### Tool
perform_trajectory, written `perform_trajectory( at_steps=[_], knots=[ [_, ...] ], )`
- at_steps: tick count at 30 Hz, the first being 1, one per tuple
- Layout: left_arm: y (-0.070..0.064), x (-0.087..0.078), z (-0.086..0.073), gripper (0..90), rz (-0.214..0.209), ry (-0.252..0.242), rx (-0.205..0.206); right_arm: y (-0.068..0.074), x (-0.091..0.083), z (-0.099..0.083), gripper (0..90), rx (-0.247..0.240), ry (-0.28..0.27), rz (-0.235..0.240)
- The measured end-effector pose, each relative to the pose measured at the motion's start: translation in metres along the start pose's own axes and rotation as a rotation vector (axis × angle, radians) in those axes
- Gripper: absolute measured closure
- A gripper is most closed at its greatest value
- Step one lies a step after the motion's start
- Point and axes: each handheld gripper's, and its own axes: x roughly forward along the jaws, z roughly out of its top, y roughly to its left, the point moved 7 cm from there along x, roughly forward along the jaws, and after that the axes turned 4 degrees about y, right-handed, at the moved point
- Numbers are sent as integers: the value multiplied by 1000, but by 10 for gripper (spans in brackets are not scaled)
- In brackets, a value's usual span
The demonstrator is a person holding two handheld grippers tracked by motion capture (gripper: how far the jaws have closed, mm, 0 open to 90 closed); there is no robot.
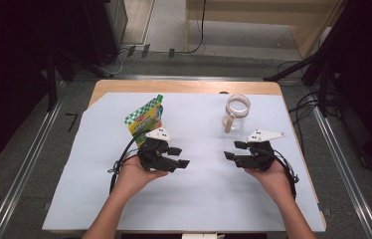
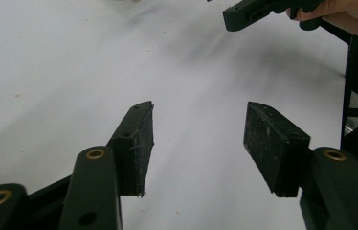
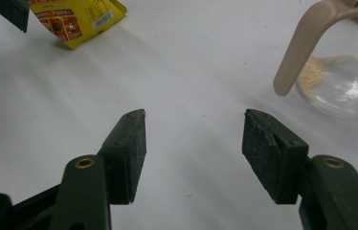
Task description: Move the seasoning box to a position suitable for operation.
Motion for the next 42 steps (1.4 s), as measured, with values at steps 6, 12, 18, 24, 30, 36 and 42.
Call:
perform_trajectory(
  at_steps=[6, 12, 18, 24, 30, 36, 42],
  knots=[
    [2, -1, -3, 434, 2, -1, -10, -2, 1, -1, 407, -3, 7, -4],
    [-3, 1, -4, 460, -12, 14, 14, 0, 6, -2, 410, -21, 19, 0],
    [-4, 2, -4, 428, -29, 25, -8, -1, 6, -1, 412, -16, 12, 3],
    [-4, 0, -4, 419, -22, 16, 6, -2, 7, -2, 413, -17, 14, 2],
    [-4, -1, -4, 406, -18, 9, 14, -3, 6, -2, 413, -19, 13, 0],
    [-4, -1, -4, 401, -17, 11, 19, -5, 4, -1, 413, -11, 7, -2],
    [-3, -2, -4, 396, -16, 12, 23, -16, -3, 2, 406, 14, -20, -31]
  ],
)
